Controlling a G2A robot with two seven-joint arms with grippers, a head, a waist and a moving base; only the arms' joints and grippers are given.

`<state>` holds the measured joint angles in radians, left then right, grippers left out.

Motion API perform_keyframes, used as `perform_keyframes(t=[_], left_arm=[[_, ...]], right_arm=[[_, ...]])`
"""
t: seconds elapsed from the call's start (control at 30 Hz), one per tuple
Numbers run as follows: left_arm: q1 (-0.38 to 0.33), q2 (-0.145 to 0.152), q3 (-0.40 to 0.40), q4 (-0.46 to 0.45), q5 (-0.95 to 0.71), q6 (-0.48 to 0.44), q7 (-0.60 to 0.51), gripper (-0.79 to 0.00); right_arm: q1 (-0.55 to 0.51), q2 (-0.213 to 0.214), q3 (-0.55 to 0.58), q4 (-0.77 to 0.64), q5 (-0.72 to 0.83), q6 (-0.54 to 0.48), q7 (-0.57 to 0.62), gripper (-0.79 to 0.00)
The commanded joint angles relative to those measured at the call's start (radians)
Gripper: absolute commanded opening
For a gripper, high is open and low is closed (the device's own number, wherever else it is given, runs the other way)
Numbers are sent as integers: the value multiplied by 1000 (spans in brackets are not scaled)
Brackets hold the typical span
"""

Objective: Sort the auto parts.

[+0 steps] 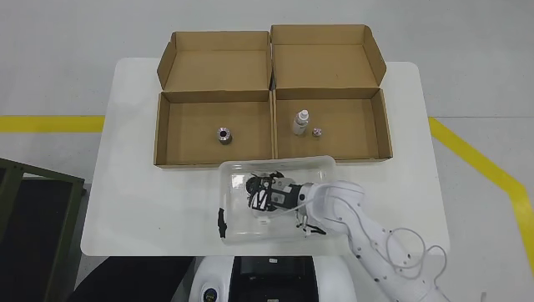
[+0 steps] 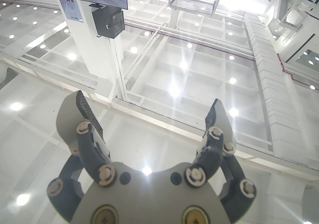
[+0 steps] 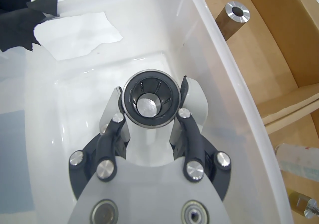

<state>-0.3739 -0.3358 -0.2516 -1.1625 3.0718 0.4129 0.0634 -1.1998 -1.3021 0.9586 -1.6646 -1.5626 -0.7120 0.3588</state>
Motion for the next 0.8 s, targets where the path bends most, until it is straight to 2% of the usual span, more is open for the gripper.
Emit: perform_keyframes(t=[0.0, 0.03, 0.07, 0.1, 0.13, 0.43, 0.77], left_arm=[[0, 0, 0, 0, 0, 0, 0, 0], [0, 0, 0, 0, 0, 0, 0, 0], [0, 0, 0, 0, 0, 0, 0, 0], [0, 0, 0, 0, 0, 0, 0, 0], [0, 0, 0, 0, 0, 0, 0, 0], [0, 0, 0, 0, 0, 0, 0, 0], [0, 0, 0, 0, 0, 0, 0, 0]], right_arm=[[1, 0, -1, 5, 9, 3, -5, -557], [2, 1, 0, 7, 14, 2, -8, -597], [2, 1, 0, 4, 17, 0, -9, -690], [1, 2, 1, 0, 22, -3, -11, -748], [0, 3, 2, -6, 27, -6, -13, -785], [-38, 15, 33, -87, 100, -30, -31, -785], [-68, 29, 82, -252, 198, -37, -63, -785]])
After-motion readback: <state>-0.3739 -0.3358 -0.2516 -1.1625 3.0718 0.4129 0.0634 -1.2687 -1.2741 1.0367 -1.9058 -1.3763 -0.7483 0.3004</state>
